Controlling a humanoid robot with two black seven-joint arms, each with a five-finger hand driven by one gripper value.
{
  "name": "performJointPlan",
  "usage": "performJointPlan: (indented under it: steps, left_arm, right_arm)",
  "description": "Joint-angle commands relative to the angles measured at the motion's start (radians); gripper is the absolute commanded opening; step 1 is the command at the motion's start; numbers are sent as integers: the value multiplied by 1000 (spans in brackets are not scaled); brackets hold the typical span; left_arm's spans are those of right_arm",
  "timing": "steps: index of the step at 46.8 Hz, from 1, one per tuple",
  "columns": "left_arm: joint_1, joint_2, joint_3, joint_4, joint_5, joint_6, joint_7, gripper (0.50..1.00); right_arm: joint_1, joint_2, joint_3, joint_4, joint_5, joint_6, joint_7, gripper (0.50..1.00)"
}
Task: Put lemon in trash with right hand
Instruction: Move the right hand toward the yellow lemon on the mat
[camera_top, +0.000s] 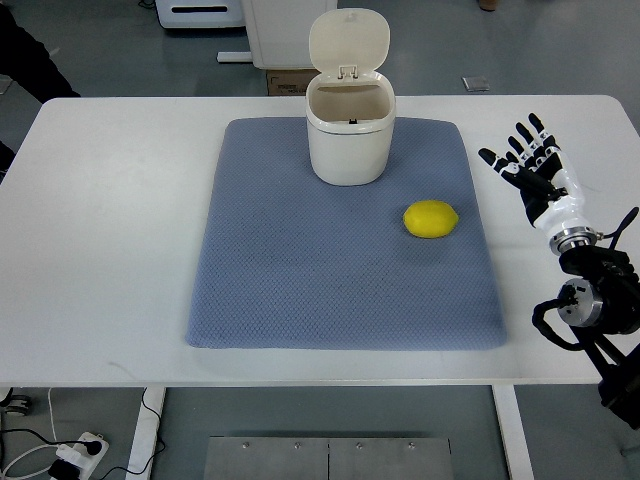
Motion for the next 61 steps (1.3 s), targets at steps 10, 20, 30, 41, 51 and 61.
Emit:
performJointPlan:
  steps: [10, 20, 30, 41, 51, 61]
  left_arm:
    - [0, 0, 0, 0, 1, 0, 0, 1000]
    - [0, 0, 0, 0, 0, 0, 0, 1000]
    - [0, 0, 0, 0, 0, 0, 0, 1000]
    - [0, 0, 0, 0, 1, 0, 0, 1000]
    - [0, 0, 0, 0, 0, 0, 0, 1000]
    - [0, 0, 0, 0, 0, 0, 0, 1000]
  right_arm:
    - [40, -60, -114, 0, -77, -1, 7, 966]
    - [48, -62, -130, 0, -154, -1, 7, 968]
    - [57, -79, -180, 1, -214, 1, 7, 968]
    - [55, -79, -219, 6, -323, 2, 5, 972]
    - [55, -69, -227, 6, -412, 2, -2, 975]
    - [52, -66, -229, 4, -438, 2, -2, 977]
